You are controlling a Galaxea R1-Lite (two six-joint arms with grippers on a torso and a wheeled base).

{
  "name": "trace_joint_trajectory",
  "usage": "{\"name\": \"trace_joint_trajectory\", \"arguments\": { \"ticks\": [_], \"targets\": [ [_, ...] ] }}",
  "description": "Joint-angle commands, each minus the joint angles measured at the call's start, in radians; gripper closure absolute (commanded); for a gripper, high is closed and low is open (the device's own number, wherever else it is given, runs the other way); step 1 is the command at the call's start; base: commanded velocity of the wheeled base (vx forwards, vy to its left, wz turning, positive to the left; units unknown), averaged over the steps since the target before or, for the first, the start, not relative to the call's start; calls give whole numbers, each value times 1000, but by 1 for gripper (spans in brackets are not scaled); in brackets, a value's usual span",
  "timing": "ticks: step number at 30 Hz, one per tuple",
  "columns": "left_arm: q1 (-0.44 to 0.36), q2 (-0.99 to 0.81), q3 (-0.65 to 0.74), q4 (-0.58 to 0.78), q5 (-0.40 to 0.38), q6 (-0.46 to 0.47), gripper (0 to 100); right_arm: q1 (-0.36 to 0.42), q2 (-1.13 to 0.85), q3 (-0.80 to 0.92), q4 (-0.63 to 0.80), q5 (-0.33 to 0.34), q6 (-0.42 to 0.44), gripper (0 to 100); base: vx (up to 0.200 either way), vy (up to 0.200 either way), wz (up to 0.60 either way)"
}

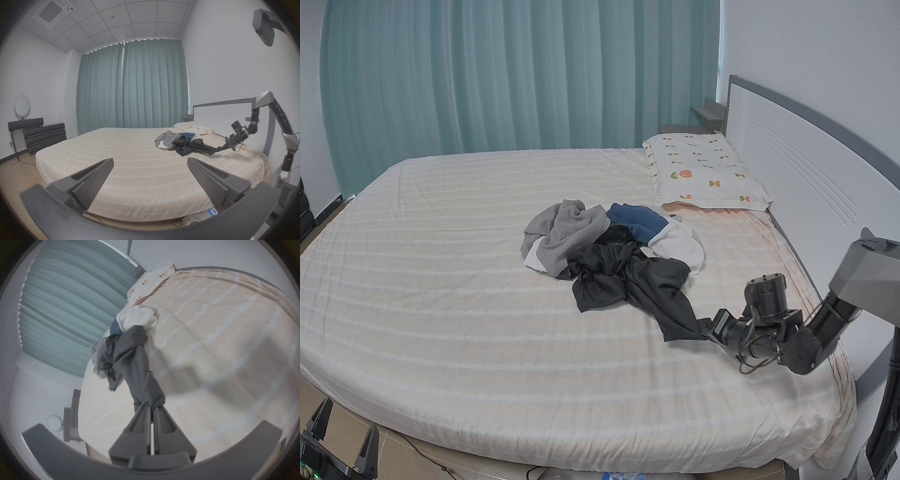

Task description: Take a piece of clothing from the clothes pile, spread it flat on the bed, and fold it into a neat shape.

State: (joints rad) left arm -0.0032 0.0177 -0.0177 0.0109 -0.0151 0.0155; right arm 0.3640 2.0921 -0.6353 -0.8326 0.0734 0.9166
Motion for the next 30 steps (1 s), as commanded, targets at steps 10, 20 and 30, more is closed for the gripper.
{"name": "trace_joint_trajectory", "arguments": {
  "ticks": [10,20,30],
  "targets": [
    [-6,77,-214,-69,-8,-81,0,61,-685,441,-217,112,-61,100,0,0,0],
    [-54,538,-429,-25,-194,-103,0,70,-791,315,-201,123,-65,100,0,0,0],
    [-353,1108,-430,-115,-183,-32,0,197,-793,304,-177,111,-67,100,0,0,0]
  ]
}}
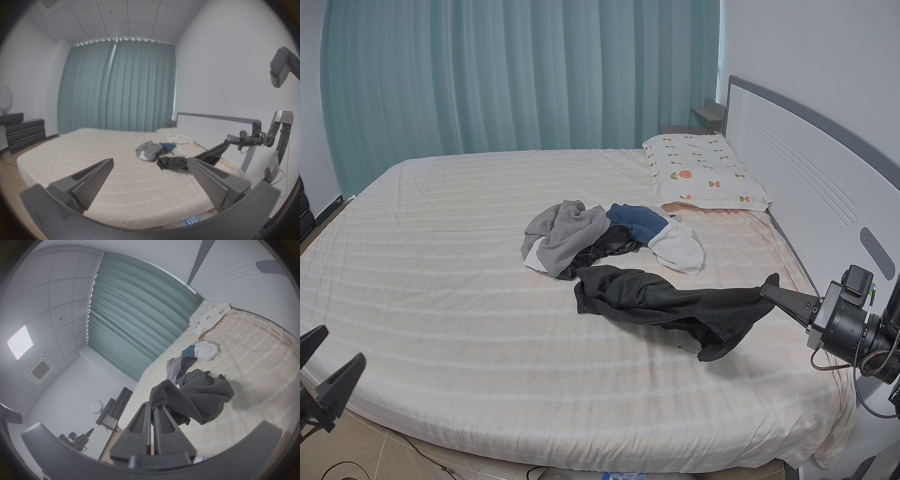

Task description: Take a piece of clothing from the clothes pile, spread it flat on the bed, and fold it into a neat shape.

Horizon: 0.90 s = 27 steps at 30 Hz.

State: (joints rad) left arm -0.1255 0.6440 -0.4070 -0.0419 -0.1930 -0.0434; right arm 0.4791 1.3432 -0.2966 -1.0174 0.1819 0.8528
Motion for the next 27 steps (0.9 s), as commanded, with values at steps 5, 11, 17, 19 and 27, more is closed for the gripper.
{"name": "trace_joint_trajectory", "arguments": {
  "ticks": [5,11,17,19,27],
  "targets": [
    [-339,726,-38,-217,70,4,0,88,-27,-39,8,2,-3,100,0,0,0],
    [-414,1014,-38,-441,98,-27,0,99,-1,-62,8,4,-4,100,0,0,0],
    [-456,1275,-42,-737,184,-27,0,153,16,-65,8,1,-4,100,0,0,0],
    [-456,1323,-52,-788,198,-30,0,154,19,-75,8,1,-11,100,0,0,0],
    [-493,1548,-194,-937,241,-108,0,211,30,-99,11,-1,-63,100,0,0,0]
  ]
}}
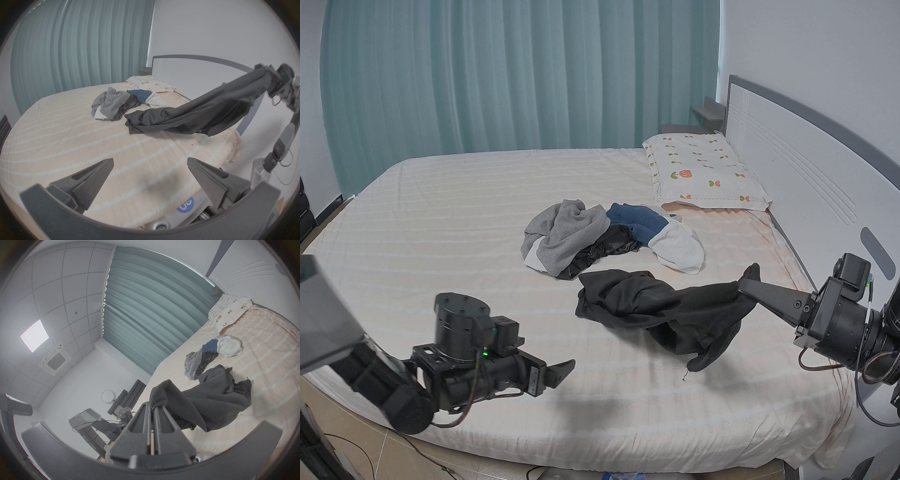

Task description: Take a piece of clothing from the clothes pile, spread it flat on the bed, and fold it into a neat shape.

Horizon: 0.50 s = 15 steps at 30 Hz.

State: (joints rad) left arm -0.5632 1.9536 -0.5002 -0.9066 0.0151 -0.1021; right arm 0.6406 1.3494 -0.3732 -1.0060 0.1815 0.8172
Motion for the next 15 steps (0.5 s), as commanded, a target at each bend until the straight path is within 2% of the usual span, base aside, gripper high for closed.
{"name": "trace_joint_trajectory", "arguments": {
  "ticks": [1,6,12,15],
  "targets": [
    [-60,269,-139,-72,37,-62,0,50,22,-26,-2,0,-32,100,0,0,0],
    [-64,355,-256,-78,91,-74,0,48,-12,-16,-5,1,-36,100,0,0,0],
    [-64,415,-380,-80,123,-149,0,47,-32,-15,1,3,-36,100,0,0,0],
    [-61,484,-475,-81,183,-157,0,42,-36,-20,0,1,-36,100,0,0,0]
  ]
}}
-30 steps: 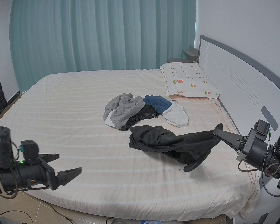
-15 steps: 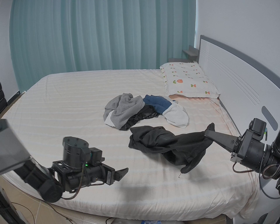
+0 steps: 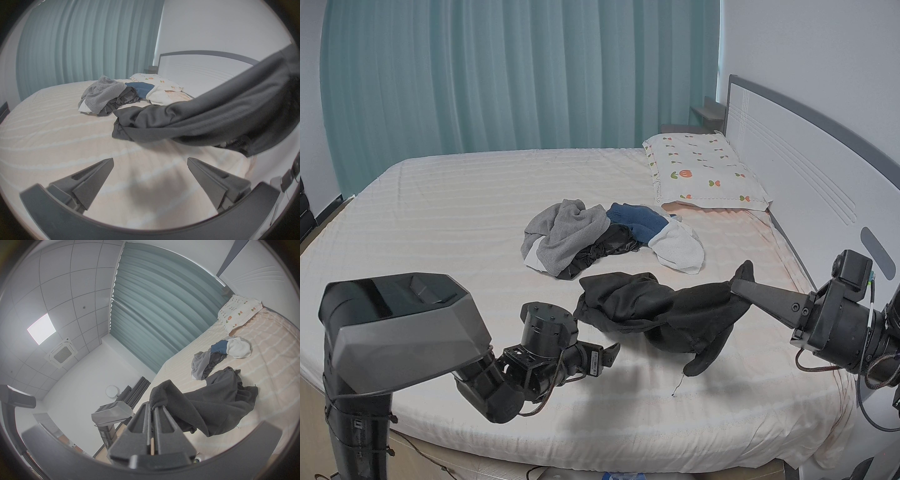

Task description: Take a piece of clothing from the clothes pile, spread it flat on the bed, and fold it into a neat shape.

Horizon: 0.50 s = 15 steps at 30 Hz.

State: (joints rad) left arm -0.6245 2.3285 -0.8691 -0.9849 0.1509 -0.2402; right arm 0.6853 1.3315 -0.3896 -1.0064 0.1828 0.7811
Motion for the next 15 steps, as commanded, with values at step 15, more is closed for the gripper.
{"name": "trace_joint_trajectory", "arguments": {
  "ticks": [15],
  "targets": [
    [43,272,-333,-1,93,-67,0,-147,-18,-54,-11,47,7,100,0,0,0]
  ]
}}
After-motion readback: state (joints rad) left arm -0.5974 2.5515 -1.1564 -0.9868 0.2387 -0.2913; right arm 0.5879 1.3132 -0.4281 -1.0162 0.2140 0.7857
